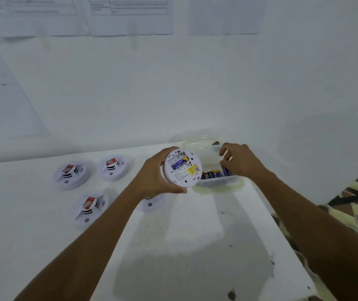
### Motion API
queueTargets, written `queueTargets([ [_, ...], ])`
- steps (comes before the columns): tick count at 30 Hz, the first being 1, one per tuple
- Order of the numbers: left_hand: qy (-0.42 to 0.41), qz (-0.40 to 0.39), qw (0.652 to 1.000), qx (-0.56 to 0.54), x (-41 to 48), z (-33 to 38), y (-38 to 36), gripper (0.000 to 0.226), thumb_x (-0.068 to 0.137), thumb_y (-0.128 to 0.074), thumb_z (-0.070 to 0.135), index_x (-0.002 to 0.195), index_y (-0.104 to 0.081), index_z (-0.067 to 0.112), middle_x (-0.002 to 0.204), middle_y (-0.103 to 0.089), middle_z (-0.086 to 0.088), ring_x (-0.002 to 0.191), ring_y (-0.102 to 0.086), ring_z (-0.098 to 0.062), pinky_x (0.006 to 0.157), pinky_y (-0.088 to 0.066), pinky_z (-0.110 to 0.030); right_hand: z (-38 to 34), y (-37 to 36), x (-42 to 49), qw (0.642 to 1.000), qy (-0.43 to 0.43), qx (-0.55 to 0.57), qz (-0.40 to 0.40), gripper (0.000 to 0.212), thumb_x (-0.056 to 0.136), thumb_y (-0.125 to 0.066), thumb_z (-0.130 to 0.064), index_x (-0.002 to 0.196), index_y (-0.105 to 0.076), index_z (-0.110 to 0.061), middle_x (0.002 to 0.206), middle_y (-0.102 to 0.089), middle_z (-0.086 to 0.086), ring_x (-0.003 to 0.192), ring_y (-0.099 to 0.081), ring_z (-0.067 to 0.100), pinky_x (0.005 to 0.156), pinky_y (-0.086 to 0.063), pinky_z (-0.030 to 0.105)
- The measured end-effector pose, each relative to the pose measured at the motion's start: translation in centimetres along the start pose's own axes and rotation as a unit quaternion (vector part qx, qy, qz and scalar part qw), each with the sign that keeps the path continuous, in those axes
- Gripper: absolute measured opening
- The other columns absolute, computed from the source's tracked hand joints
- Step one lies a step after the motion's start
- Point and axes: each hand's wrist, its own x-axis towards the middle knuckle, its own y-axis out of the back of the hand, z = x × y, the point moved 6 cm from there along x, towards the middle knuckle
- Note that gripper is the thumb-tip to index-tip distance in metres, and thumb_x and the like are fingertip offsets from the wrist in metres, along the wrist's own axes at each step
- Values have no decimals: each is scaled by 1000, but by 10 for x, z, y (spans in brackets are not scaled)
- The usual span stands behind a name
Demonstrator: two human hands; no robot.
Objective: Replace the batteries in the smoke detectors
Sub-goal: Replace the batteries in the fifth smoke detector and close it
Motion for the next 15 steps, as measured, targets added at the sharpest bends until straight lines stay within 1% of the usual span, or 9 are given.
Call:
queueTargets([
  [2,-1,0,1000,5,1,3,-8,96,49,-97,28,133,-49,28,122,-62,16,115,-58,-6,95,-51,-27,10,-7,6,999,-11,-28,-15,15,82,-70,-14,90,-60,-21,82,-70,2,77,-67,21,66,-53,28],
  [4,3,5,1000,6,1,4,-13,97,49,-97,28,133,-49,28,123,-62,16,115,-58,-6,96,-51,-26,15,-15,12,998,-15,-60,-33,18,80,-69,-13,89,-58,-23,87,-70,6,80,-66,24,73,-55,32],
  [6,8,6,1000,9,1,3,-16,97,50,-96,30,134,-48,29,123,-61,17,115,-58,-6,97,-51,-28,20,-20,14,995,-23,-84,-49,19,79,-68,-14,89,-56,-26,93,-67,8,81,-66,25,74,-56,34],
  [8,13,7,1000,10,1,2,-17,97,50,-96,32,134,-48,30,123,-61,17,115,-57,-5,97,-51,-29,24,-21,13,995,-32,-76,-54,19,82,-66,-14,89,-55,-28,94,-67,8,78,-66,24,73,-57,36],
  [10,15,8,1000,11,0,2,-18,97,50,-96,32,134,-48,30,123,-61,17,115,-57,-5,97,-51,-29,22,-16,9,998,-30,-46,-37,16,85,-63,-13,89,-57,-28,91,-68,7,73,-68,24,73,-59,39],
  [12,13,11,1000,10,0,2,-17,96,50,-96,30,133,-48,30,123,-61,17,115,-57,-5,96,-51,-28,9,-7,1,1000,3,20,-1,11,87,-62,-13,91,-61,-23,86,-68,3,70,-69,22,71,-60,40],
  [14,13,12,1000,6,0,2,-17,96,50,-96,29,133,-49,30,123,-62,17,116,-57,-6,96,-50,-26,-15,1,-12,992,47,110,32,8,88,-64,-13,91,-65,-21,87,-68,-2,75,-70,17,70,-59,36],
  [15,12,11,1000,5,0,2,-18,95,50,-96,29,133,-49,30,123,-62,17,116,-58,-6,95,-49,-25,-29,3,-19,986,66,149,43,7,88,-65,-13,90,-66,-21,88,-68,-5,77,-69,13,68,-58,29],
])
